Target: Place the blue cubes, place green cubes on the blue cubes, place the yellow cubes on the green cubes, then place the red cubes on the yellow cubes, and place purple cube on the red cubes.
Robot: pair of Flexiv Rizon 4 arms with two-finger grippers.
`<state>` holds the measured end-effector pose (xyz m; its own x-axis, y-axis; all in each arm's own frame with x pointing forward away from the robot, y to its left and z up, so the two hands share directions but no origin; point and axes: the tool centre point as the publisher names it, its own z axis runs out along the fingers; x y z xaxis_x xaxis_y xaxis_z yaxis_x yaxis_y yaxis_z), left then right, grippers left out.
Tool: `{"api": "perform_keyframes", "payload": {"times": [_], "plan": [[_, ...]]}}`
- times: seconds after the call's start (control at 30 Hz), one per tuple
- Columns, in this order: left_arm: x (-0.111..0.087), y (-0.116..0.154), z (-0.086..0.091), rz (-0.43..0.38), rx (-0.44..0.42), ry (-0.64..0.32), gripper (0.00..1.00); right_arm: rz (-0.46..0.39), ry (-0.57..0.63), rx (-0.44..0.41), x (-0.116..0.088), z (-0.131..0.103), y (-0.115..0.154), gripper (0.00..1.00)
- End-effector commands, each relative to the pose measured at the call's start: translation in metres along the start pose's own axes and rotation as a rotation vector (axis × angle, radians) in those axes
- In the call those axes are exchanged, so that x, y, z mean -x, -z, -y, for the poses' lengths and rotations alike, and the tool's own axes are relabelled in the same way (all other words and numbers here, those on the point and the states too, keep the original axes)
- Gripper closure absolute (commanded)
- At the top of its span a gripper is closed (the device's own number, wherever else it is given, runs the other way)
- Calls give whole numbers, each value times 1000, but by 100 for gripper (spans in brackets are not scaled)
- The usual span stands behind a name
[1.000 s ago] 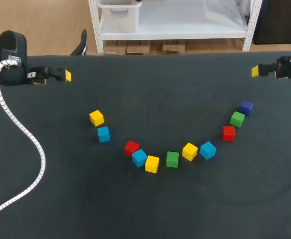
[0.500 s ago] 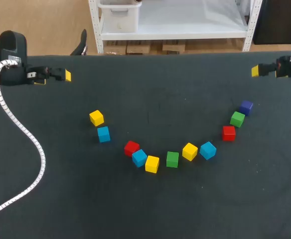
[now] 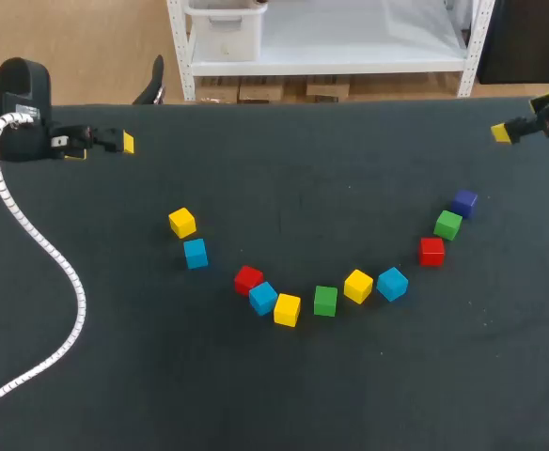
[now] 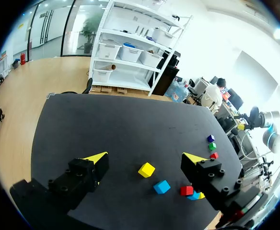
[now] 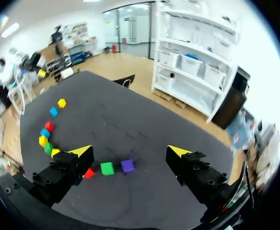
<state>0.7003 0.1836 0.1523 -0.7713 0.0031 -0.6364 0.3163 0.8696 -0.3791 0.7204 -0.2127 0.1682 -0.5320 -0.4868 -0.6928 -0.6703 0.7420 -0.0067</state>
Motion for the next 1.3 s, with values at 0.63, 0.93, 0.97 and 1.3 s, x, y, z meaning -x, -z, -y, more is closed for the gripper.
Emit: {"api": "perform_keyframes", "payload": {"times": [0.63, 0.93, 0.97, 1.3], "plan": [[0, -1, -1, 3, -4, -1, 0, -39, 365, 231, 2, 8, 4, 0], [0, -1, -1, 3, -4, -1, 0, 16, 760, 488, -7, 5, -4, 0], [0, -1, -1, 3, -4, -1, 0, 14, 793, 525, -9, 6, -5, 0], [0, -1, -1, 3, -4, -1, 0, -46, 1035, 781, -24, 17, -4, 0]]}}
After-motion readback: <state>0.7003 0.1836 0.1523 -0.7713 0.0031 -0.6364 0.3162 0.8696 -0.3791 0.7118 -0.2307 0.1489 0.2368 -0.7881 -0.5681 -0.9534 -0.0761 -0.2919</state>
